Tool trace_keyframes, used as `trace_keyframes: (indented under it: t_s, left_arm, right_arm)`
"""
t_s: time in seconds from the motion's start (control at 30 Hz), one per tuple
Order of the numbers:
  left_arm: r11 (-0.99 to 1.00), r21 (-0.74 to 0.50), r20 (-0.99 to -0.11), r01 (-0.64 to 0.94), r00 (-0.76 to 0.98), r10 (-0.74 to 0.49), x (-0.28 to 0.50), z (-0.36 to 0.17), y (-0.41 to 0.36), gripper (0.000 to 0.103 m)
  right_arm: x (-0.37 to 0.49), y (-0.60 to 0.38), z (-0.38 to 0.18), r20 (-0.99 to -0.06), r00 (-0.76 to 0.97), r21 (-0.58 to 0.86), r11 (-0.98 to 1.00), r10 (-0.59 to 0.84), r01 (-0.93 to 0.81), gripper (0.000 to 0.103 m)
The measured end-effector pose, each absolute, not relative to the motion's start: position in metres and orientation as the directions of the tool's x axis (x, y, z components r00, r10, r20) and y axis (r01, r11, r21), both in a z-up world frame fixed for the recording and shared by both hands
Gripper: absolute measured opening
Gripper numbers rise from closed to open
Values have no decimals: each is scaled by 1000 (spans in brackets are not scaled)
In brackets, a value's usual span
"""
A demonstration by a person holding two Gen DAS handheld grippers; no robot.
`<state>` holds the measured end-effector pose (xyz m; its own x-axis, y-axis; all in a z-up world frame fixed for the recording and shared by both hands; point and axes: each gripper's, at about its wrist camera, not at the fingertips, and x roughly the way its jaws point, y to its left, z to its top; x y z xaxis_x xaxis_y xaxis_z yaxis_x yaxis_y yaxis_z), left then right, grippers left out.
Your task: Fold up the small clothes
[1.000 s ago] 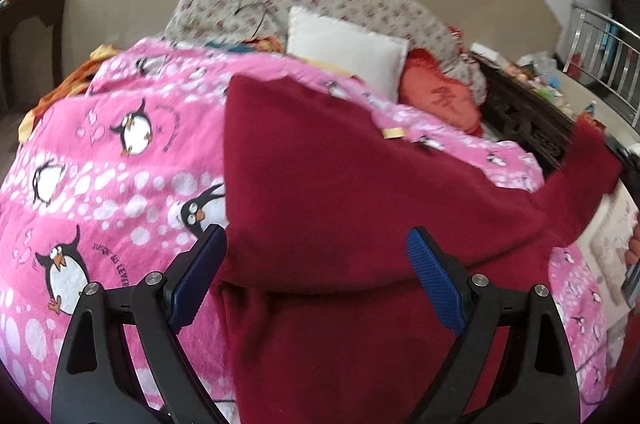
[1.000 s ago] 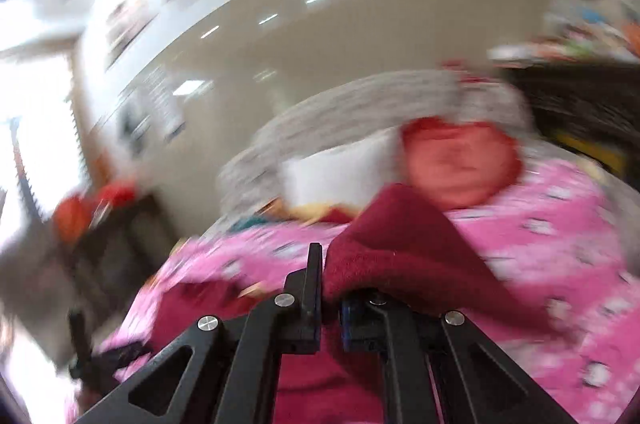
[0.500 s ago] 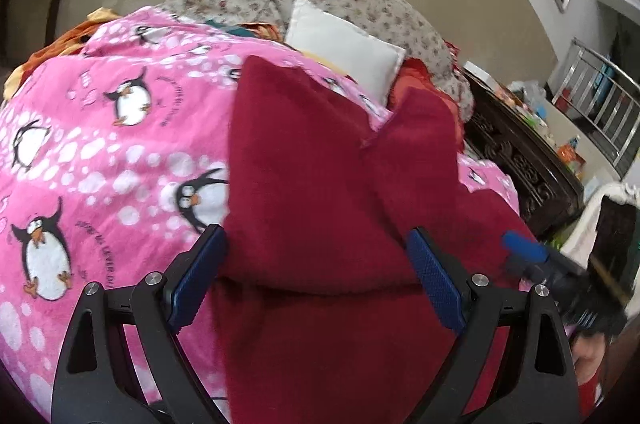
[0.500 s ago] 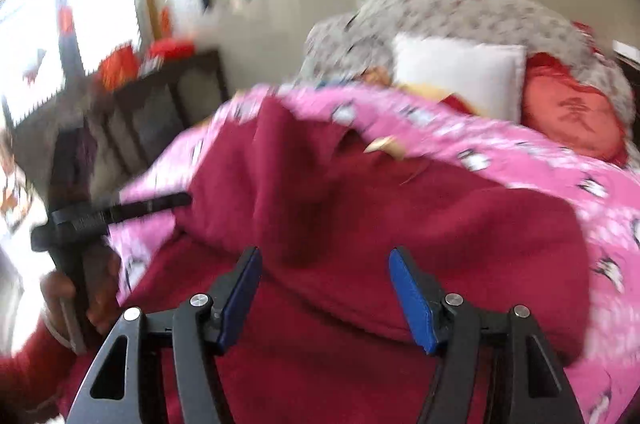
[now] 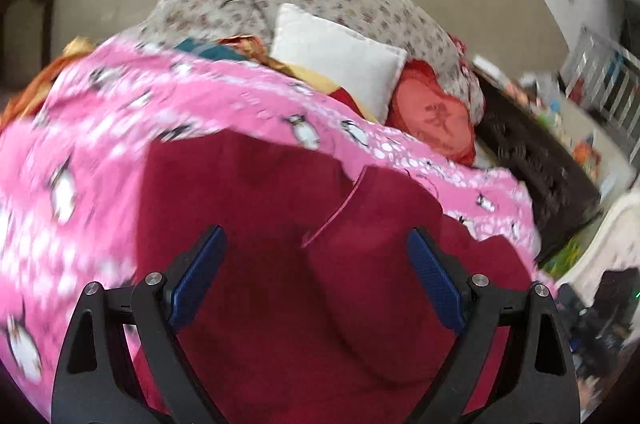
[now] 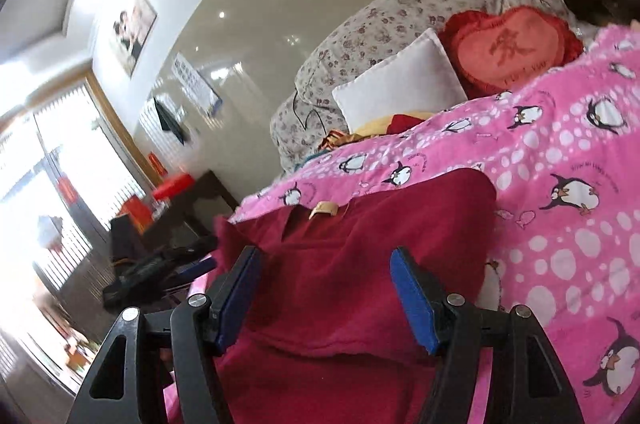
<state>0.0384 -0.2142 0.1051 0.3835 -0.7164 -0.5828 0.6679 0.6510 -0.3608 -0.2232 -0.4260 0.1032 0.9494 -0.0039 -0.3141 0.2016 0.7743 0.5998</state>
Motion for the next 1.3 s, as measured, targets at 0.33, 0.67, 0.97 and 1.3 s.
trace_keyframes:
  t_s: [0.33, 0.67, 0.97, 1.3]
  left_arm:
    - [578, -269, -614, 770, 325, -719, 30, 106, -245, 92]
    - [546, -356, -646, 758, 223, -730, 33, 91, -262, 92]
    - [638, -166, -613, 752, 428, -664, 7, 124, -226, 12]
    - [721, -253, -727, 645, 366, -582, 44, 81, -187, 21]
  right_arm:
    - [-231, -433, 99, -303, 953, 624, 755, -2, 200, 65]
    - [-230, -431, 94, -307, 952, 625, 754, 1, 201, 67]
    - [-241, -437, 100, -298, 951, 602, 756, -86, 257, 67]
    - [-203, -399, 93, -557, 812, 253, 895, -176, 368, 69]
